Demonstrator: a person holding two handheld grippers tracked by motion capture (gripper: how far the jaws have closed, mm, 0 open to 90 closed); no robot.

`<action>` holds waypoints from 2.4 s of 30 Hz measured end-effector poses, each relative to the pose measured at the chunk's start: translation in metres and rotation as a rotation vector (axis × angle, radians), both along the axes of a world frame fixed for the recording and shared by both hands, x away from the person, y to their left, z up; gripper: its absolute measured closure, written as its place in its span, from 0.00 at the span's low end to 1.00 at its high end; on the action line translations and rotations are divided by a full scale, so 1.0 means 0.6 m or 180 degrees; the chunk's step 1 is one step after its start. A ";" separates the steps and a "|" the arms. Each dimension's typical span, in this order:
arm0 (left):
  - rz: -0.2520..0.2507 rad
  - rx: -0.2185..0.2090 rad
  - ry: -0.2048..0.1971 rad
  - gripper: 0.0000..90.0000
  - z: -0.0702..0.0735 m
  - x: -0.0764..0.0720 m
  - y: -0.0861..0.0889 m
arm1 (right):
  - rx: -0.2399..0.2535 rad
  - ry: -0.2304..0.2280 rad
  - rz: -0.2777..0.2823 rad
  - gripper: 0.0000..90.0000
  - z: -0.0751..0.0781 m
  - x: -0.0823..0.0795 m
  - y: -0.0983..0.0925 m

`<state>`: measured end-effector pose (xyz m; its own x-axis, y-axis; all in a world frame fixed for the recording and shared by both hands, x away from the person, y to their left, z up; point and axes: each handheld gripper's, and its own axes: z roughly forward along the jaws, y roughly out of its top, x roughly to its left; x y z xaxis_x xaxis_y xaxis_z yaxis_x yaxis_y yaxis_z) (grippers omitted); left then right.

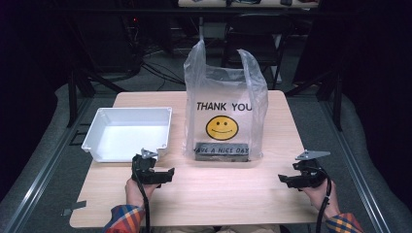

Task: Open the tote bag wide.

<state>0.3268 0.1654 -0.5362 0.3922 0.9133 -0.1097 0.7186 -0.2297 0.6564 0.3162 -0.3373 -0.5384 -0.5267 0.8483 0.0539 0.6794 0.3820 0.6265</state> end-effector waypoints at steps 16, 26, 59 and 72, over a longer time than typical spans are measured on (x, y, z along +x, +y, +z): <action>-0.0196 -0.0114 -0.0146 0.18 0.020 0.026 -0.044 | 0.0020 -0.0065 0.0136 0.37 0.019 0.034 0.052; -0.0267 -0.0286 -0.0210 0.31 0.029 0.050 -0.053 | 0.0212 -0.0110 0.0290 0.40 0.030 0.072 0.106; -0.0707 -0.0146 0.0027 0.99 0.002 0.097 -0.114 | 0.0323 0.0026 0.0152 1.00 0.025 0.124 0.137; -0.0948 0.0087 0.0206 1.00 -0.009 0.082 -0.121 | 0.0232 0.0084 0.0220 1.00 0.022 0.095 0.118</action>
<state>0.3757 0.0929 -0.5415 0.6363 0.7621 -0.1201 0.6571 -0.4537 0.6020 0.3733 -0.2666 -0.5254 -0.5815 0.8033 0.1287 0.6697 0.3827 0.6364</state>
